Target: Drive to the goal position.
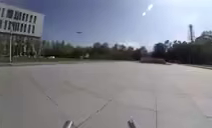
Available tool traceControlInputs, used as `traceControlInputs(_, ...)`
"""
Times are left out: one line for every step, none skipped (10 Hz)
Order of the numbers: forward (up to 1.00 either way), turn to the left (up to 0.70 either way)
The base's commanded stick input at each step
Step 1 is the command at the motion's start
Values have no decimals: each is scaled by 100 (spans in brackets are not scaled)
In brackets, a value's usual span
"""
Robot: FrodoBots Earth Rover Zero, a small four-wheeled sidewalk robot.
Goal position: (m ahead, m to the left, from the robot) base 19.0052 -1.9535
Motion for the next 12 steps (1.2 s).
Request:
traceControlInputs(100, -40)
traceControlInputs(100, -25)
traceControlInputs(100, 0)
traceControlInputs(100, 0)
traceControlInputs(100, 0)
traceControlInputs(100, 0)
traceControlInputs(100, 0)
traceControlInputs(100, 0)
traceControlInputs(100, 0)
traceControlInputs(100, 0)
traceControlInputs(100, 0)
traceControlInputs(100, 0)
